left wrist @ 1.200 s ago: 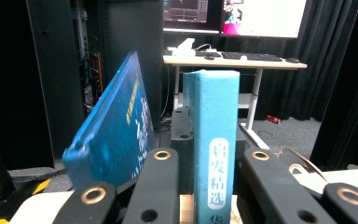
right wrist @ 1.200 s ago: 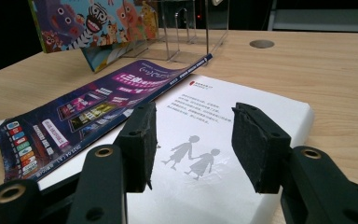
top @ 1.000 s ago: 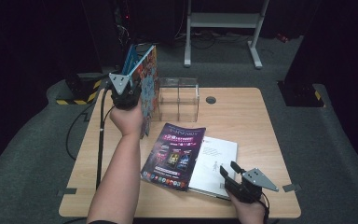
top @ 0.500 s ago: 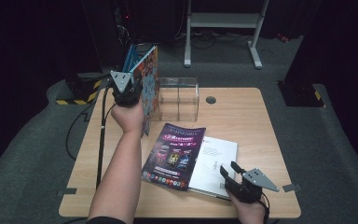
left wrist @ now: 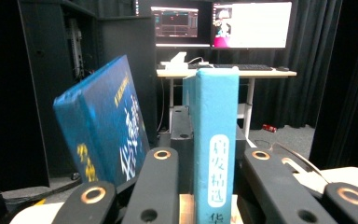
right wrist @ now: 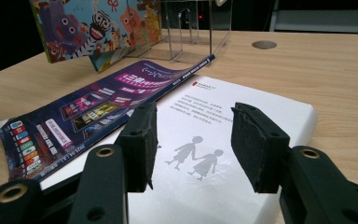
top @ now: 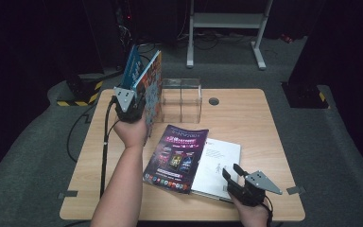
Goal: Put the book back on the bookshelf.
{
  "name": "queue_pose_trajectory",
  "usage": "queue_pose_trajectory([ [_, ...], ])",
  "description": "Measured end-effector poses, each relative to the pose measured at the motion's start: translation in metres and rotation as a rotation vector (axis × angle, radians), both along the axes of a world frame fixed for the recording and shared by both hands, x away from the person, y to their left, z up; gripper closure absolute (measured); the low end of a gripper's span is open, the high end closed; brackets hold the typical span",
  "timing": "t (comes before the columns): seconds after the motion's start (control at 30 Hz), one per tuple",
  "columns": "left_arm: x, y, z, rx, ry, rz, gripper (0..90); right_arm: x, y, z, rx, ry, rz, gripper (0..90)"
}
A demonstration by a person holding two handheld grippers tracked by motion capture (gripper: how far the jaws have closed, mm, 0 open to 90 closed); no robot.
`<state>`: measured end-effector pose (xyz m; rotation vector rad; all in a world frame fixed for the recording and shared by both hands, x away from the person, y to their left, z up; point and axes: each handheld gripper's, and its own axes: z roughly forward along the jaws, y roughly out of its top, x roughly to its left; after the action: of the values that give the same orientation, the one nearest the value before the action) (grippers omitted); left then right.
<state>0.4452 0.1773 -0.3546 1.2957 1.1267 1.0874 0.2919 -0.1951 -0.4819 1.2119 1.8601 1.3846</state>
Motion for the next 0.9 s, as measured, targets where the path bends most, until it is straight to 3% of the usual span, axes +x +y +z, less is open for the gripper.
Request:
queue_pose_trajectory([
  [0.2,-0.009,0.001,-0.005,0.01,0.015,-0.013,81.1,-0.001,0.001,0.001,0.003,-0.001,0.002,50.8],
  [0.7,-0.037,0.012,-0.023,0.048,0.098,-0.044,80.6,-0.001,0.002,0.001,0.0,0.0,0.009,50.8],
  [0.9,-0.042,0.013,-0.023,0.05,0.129,-0.053,80.2,-0.001,0.004,0.001,-0.001,0.002,0.008,50.7],
])
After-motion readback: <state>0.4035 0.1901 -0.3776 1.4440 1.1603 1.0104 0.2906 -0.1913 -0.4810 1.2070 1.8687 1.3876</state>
